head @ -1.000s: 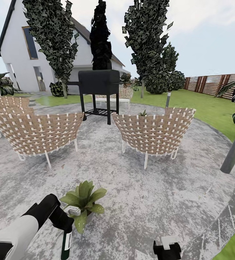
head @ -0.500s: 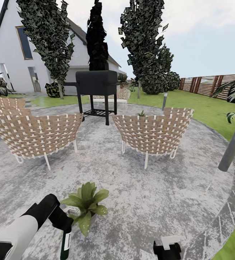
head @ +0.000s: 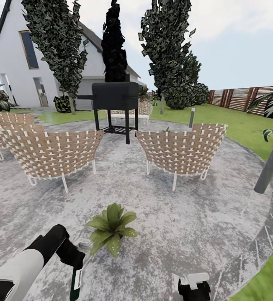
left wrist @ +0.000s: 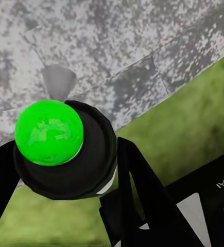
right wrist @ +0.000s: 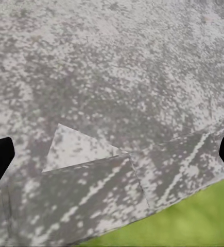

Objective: Pick up the pesticide atomizer in the garden and spray insectifuge to fully cover both potted plants in the garden.

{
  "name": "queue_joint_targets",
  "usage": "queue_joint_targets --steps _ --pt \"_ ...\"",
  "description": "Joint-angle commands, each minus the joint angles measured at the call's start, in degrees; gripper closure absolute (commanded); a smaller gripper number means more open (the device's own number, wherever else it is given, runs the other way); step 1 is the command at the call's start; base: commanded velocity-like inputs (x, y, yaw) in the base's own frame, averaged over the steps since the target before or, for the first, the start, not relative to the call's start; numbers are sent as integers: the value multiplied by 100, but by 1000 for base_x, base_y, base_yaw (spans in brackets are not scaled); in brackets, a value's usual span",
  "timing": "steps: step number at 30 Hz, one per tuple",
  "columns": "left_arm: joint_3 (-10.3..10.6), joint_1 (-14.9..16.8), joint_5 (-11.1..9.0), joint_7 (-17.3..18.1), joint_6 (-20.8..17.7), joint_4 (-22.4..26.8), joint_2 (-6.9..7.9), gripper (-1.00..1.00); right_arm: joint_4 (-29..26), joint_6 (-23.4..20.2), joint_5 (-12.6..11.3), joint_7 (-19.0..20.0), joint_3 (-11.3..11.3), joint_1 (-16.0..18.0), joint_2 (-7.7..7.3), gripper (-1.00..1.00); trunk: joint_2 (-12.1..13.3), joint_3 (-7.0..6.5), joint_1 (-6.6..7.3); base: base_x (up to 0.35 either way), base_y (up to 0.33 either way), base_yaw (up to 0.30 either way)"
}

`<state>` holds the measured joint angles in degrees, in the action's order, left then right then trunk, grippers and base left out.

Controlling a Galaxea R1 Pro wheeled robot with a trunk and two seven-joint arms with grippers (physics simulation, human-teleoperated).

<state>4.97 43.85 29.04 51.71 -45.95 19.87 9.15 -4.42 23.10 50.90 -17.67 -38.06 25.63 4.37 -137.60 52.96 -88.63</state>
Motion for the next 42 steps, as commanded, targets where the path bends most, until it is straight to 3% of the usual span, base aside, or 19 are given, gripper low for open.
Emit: queue_joint_targets --steps 1,11,27,42 --pt "30 1 24 42 -14 10 8 100 2 11 60 -26 -43 3 2 -100 -3 6 3 -69 19 -173" --pt "20 1 32 10 -11 -25 94 100 2 11 60 -26 -43 3 2 -100 -3 6 3 -9 13 -219" --pt "30 -6 32 6 -11 -55 95 100 -1 11 53 -43 -45 3 -3 -100 -3 6 3 -24 285 -5" --pt "30 -8 41 -6 51 -41 139 100 -6 11 52 -44 -43 3 1 -100 -3 6 3 -38 109 -216"
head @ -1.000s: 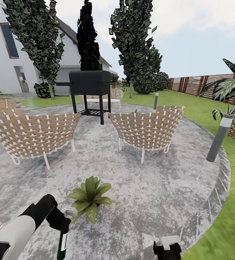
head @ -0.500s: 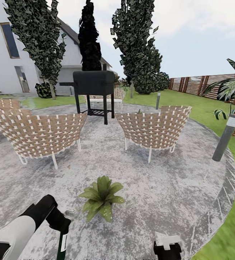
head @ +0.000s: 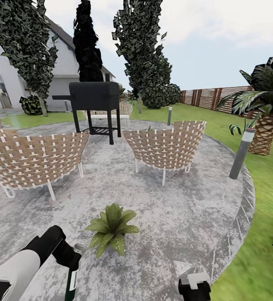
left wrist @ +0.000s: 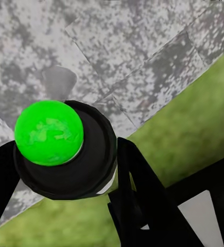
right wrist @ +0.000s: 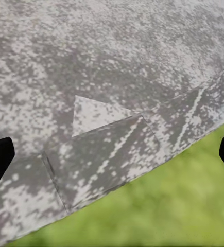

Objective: Pick up the pesticide atomizer in the garden and spray insectifuge to fully cover both potted plants in the garden.

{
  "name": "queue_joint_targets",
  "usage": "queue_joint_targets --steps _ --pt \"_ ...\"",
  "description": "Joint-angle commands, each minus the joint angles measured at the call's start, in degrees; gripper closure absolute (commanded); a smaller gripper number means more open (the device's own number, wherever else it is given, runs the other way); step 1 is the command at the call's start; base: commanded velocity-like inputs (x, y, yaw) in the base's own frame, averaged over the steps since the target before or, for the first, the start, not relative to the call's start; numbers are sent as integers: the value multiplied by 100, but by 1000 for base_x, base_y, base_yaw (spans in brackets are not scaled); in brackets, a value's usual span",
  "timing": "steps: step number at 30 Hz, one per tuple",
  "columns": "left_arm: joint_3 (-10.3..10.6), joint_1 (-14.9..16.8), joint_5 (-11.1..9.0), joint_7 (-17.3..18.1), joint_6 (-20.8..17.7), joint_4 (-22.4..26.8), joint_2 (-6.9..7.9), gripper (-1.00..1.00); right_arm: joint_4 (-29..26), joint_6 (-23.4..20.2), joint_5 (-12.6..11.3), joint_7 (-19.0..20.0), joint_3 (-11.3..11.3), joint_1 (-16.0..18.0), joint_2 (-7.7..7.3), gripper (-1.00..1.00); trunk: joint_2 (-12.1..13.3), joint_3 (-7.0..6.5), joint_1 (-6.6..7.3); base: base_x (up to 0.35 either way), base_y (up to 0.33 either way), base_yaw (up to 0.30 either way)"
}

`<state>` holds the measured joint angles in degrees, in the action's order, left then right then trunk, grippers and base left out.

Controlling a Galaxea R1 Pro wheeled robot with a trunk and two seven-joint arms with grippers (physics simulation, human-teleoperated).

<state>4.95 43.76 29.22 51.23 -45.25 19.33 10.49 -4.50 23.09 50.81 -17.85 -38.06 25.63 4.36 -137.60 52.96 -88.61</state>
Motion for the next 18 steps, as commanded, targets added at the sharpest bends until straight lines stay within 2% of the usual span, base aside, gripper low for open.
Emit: queue_joint_targets --steps 1,4,9,11,13,16,18 --pt "33 1 22 46 -19 15 5 100 2 11 60 -26 -43 3 3 -100 -3 6 1 0 1 -18" --pt "34 4 40 68 -26 17 39 100 2 11 60 -26 -50 3 0 -100 -3 6 1 0 0 -164" --pt "38 10 213 92 -27 -4 134 100 2 11 60 -26 -49 3 3 -100 -3 6 1 0 0 -256" --pt "34 10 222 97 -33 -1 142 100 2 11 60 -26 -45 3 3 -100 -3 6 1 0 0 -173" --pt "37 10 226 134 -30 2 139 100 2 11 60 -26 -44 3 4 -100 -3 6 1 0 0 -57" --pt "39 27 267 383 -53 57 137 100 2 11 60 -26 -43 3 -3 -100 -3 6 1 0 0 -11" --pt "34 34 437 431 -79 72 122 100 2 11 63 -26 -43 1 -5 -100 -3 6 1 0 0 -2"
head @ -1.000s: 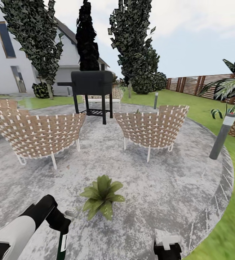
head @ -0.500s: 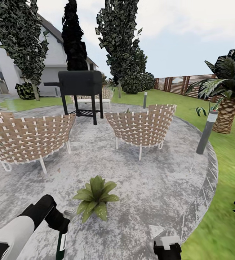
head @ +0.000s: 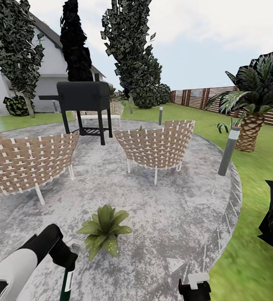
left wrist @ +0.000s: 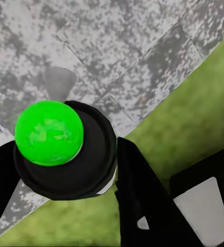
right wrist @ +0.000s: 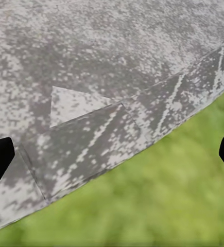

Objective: Pick up the pesticide atomizer in the garden and spray insectifuge to fully cover both potted plants in the garden.

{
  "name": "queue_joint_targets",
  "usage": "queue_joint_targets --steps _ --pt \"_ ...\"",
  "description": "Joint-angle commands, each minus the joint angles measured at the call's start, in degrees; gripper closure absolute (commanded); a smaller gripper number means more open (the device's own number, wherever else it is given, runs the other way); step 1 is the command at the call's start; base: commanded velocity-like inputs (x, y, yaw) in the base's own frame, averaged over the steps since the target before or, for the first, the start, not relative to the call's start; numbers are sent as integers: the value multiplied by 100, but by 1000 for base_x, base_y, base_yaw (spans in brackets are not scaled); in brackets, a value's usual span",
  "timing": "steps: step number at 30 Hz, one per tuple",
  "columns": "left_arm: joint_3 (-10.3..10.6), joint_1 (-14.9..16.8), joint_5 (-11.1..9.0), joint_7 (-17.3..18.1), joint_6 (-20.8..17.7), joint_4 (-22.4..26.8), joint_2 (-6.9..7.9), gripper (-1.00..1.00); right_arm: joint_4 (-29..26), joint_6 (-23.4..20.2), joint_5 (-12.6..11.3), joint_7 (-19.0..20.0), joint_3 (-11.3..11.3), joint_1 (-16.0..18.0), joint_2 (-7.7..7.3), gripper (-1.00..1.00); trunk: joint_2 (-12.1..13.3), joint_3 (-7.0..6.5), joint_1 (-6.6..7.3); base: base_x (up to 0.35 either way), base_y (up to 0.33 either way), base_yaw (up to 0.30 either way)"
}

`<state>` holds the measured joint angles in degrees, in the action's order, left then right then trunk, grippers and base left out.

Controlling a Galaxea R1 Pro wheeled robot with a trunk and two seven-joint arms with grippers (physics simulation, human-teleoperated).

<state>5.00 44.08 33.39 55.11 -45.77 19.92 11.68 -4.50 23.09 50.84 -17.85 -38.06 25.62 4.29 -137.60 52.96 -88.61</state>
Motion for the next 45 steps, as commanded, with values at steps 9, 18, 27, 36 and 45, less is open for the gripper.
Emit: queue_joint_targets --steps 9,18,27,36,45 --pt "41 -19 316 45 -42 21 -31 100 0 11 58 -29 -50 -4 1 -100 -3 6 1 12 190 0" --pt "8 -23 317 35 -23 21 -36 100 2 11 58 -34 -52 -2 1 -100 -3 6 1 179 211 -197" --pt "19 -23 317 35 -20 12 -28 100 2 11 58 -33 -52 -3 1 -100 -3 6 1 12 8 -226" --pt "35 40 323 104 -46 46 -8 100 2 11 58 -34 -52 -2 1 -100 -3 6 1 0 0 -10" --pt "45 -22 334 85 -37 47 -16 100 2 11 58 -34 -52 0 1 -100 -3 6 1 -152 152 0"
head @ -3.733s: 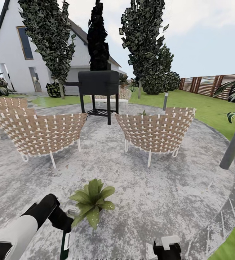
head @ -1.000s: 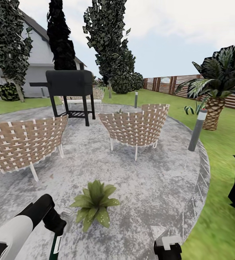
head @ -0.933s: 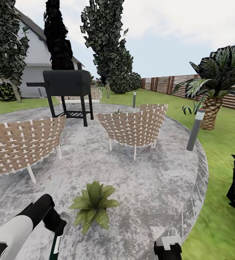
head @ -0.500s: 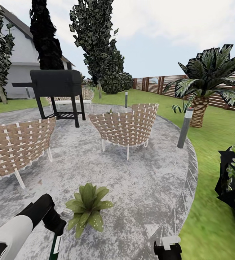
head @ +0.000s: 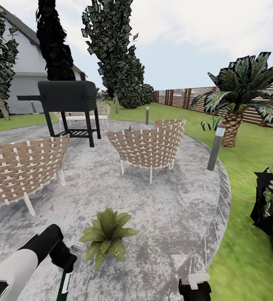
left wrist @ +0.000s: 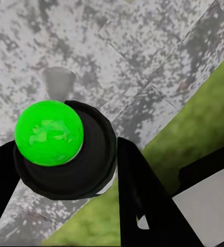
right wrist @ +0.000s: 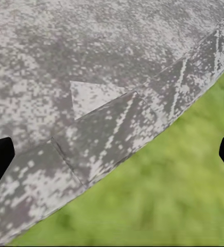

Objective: Pick up the pesticide atomizer in the garden and spray insectifuge to fully cover both potted plants in the garden.

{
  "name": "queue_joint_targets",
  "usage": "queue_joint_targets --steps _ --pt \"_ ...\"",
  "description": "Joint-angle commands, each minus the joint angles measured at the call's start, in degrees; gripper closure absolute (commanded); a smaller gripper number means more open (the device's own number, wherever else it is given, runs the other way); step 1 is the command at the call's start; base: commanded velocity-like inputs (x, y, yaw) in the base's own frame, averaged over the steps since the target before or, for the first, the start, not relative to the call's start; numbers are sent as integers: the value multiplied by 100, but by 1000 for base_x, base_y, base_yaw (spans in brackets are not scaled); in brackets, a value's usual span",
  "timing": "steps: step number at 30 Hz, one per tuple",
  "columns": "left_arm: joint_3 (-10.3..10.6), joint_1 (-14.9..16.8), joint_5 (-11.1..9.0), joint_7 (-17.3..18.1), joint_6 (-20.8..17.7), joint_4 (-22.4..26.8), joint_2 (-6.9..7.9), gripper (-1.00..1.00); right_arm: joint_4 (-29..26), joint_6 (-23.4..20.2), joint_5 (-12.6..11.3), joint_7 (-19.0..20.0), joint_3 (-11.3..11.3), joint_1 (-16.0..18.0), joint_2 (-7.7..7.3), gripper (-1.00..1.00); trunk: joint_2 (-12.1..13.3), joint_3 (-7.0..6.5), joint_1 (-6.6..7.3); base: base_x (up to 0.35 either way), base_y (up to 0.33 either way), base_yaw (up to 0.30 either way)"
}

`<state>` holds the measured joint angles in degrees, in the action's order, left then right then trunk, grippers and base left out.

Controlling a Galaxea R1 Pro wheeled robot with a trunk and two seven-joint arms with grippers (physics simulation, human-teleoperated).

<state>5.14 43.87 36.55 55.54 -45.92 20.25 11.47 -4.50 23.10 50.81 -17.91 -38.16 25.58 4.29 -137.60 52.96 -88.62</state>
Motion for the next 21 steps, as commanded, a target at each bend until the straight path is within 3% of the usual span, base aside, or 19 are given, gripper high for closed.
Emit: queue_joint_targets --steps 1,9,15,21 --pt "30 -1 19 38 -23 13 3 100 2 10 61 -27 -42 3 2 -100 -3 6 2 -47 288 -24" --pt "39 -1 19 6 -23 6 -21 100 2 10 61 -28 -42 4 2 -100 -3 6 2 -7 301 -209" --pt "19 -2 19 -8 -19 5 -22 100 2 10 67 -21 -34 1 2 -100 -3 6 2 0 304 -24" --pt "0 -9 14 -141 23 -9 -28 100 2 10 69 -28 -40 0 2 -100 -3 6 2 0 64 0"
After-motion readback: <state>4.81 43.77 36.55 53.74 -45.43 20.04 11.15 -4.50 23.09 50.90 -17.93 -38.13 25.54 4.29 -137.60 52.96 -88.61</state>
